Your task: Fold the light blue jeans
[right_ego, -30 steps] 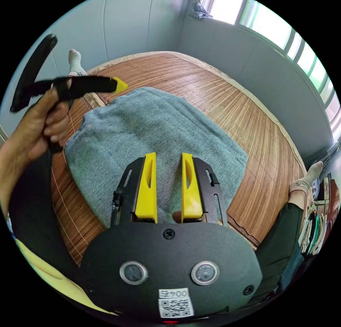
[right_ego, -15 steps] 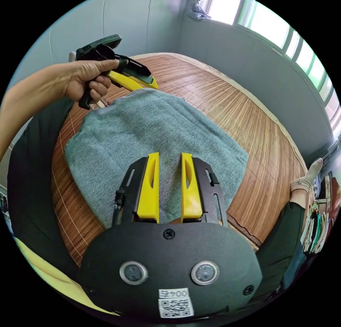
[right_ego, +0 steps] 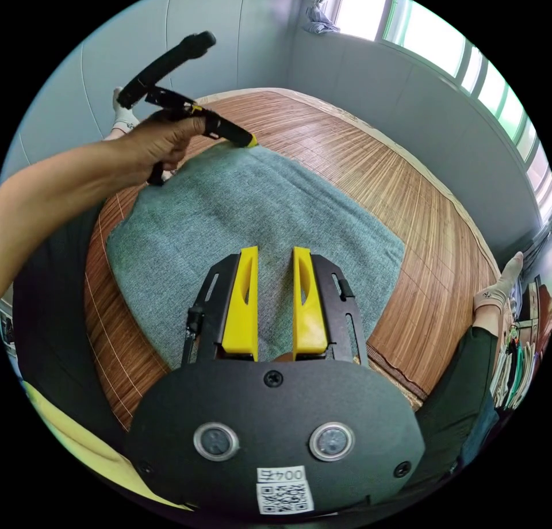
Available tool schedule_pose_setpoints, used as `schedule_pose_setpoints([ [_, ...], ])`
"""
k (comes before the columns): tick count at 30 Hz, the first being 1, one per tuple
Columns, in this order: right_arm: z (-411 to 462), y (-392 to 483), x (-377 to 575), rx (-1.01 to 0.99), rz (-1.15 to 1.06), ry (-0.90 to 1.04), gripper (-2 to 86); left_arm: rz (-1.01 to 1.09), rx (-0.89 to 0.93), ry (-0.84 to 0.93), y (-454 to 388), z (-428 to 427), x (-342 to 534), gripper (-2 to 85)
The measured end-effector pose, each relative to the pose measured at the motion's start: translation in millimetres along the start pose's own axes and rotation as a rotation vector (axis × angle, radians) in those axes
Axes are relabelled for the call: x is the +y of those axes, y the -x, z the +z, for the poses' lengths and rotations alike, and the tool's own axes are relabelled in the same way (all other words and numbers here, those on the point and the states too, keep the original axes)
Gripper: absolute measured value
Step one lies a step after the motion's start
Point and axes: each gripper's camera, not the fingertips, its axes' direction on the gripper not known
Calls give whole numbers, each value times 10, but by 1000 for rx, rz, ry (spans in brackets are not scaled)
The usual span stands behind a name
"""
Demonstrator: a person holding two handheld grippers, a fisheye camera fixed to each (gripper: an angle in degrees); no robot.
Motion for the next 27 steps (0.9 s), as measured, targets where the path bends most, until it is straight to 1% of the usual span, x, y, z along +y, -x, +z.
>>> schedule_pose_setpoints([
  [2,2,-19,16,-11,3,-2,99,-32,-3,34,-83,202,111,23],
  [4,4,-38,26,-18,7,-2,99,-77,11,6,-108,247,191,20],
  [6,8,-43,37,-16,7,-1,99,-106,30,15,-118,256,217,17],
  [8,11,-54,55,-14,6,-1,99,-195,62,-2,-31,166,296,9],
  [9,12,-59,60,-14,7,-1,99,-240,51,-20,4,111,336,7],
  [10,12,-71,69,-15,7,-2,99,-350,-21,-58,80,-35,442,6],
  [11,13,-86,76,-17,8,-1,99,-397,-13,-102,115,-183,547,4],
  [14,18,-108,97,-11,6,1,99,-371,126,-182,-76,-489,821,3],
  [15,20,-108,99,-6,4,2,99,-360,136,-197,-166,-540,897,2],
  [17,29,-108,115,15,-6,6,99,-284,185,-213,-600,-604,1210,2],
  [19,38,-127,129,21,-11,8,99,-228,192,-175,-885,-507,1411,2],
  [21,46,-176,143,12,-9,10,97,-215,184,-64,-1053,-280,1576,2],
  [23,56,-279,162,-8,15,14,84,-229,185,-123,-1103,-222,1800,2],
  [27,81,-522,203,-63,81,15,64,-220,156,-98,-1160,-226,1879,3],
])
